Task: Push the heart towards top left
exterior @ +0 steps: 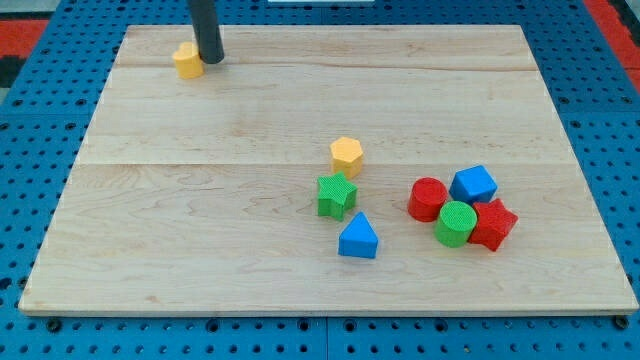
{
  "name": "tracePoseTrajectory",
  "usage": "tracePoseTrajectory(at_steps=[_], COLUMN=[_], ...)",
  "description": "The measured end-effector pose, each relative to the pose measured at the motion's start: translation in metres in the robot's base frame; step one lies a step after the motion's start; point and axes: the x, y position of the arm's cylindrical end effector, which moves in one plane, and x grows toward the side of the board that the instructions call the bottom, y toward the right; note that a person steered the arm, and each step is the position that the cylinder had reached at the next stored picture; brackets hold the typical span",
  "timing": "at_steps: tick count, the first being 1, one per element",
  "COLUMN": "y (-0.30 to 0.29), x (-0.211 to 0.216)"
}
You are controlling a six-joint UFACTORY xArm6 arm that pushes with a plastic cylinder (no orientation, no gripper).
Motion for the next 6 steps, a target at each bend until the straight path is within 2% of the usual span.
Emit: tracePoseTrajectory(at_steps=[1,2,4,5,6], y=[-0.009,-0.035,-0.049,-0.041,0.010], x=[0.022,0.019,0.000,0.003,0.030])
